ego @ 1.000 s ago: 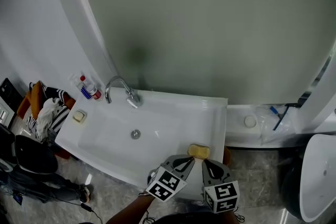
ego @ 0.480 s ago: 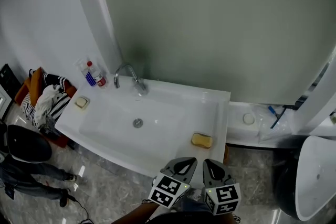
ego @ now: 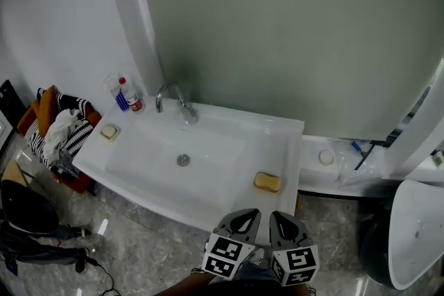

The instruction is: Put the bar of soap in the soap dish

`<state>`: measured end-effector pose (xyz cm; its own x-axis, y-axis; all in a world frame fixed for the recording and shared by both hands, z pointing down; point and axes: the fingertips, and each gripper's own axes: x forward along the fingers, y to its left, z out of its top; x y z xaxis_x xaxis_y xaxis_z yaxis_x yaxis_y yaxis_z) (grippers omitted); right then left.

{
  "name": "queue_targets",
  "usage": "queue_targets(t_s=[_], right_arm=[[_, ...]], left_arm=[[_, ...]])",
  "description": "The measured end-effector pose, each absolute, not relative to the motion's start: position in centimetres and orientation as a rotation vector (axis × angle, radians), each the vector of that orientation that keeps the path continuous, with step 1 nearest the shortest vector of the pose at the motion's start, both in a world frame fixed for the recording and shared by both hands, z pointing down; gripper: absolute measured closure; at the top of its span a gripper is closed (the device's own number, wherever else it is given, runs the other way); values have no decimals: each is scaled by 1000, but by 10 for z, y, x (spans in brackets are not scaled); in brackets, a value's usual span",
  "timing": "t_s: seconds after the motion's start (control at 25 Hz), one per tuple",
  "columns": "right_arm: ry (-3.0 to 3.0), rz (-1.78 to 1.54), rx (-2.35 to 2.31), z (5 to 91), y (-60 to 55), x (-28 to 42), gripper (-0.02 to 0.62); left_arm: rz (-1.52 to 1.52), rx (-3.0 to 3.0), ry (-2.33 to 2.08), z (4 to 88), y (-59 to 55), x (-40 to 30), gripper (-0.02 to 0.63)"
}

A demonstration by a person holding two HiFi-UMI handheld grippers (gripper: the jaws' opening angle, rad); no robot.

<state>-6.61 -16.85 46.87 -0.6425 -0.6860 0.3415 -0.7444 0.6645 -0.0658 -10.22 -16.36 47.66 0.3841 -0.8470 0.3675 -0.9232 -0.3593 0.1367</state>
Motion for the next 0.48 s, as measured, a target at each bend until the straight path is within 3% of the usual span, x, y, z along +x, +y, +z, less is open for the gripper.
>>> queue_targets(t_s=[0.48], right_arm=[[-2596,276,1152,466,-166,-69,583]], left_arm=[[345,2345,-1559,474,-162,-103,595]])
